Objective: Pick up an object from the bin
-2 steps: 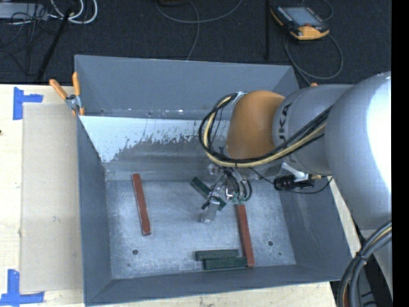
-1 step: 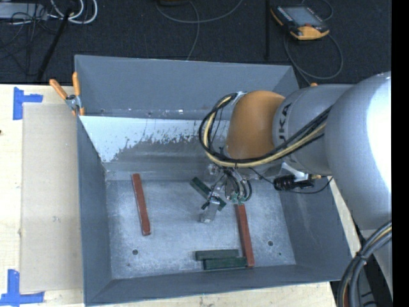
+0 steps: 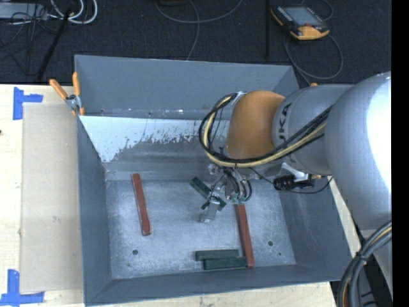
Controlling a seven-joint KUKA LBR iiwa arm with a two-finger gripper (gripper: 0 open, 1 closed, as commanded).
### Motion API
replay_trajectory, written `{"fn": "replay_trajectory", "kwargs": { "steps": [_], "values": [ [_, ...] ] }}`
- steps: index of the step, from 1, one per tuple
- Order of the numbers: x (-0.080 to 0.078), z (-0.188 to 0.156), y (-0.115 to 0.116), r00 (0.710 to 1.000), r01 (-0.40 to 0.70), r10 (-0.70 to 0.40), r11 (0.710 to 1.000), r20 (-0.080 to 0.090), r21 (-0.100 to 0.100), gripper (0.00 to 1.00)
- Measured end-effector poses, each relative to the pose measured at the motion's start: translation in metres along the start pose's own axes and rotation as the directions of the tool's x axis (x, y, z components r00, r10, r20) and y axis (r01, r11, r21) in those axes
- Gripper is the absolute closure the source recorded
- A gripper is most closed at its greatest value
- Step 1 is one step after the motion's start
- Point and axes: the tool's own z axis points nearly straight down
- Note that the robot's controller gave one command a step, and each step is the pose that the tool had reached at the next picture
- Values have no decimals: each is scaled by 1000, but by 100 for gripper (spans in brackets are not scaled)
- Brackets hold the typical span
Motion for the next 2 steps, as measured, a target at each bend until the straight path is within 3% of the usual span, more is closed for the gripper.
{"fn": "replay_trajectory", "kwargs": {
  "steps": [1, 2],
  "values": [
    [-1, -1, 0, 1000, 0, 0, 1000, 2, 0, 100],
    [-2, -102, 1, 1000, 3, -3, 1000, 8, -3, 100]
  ]
}}
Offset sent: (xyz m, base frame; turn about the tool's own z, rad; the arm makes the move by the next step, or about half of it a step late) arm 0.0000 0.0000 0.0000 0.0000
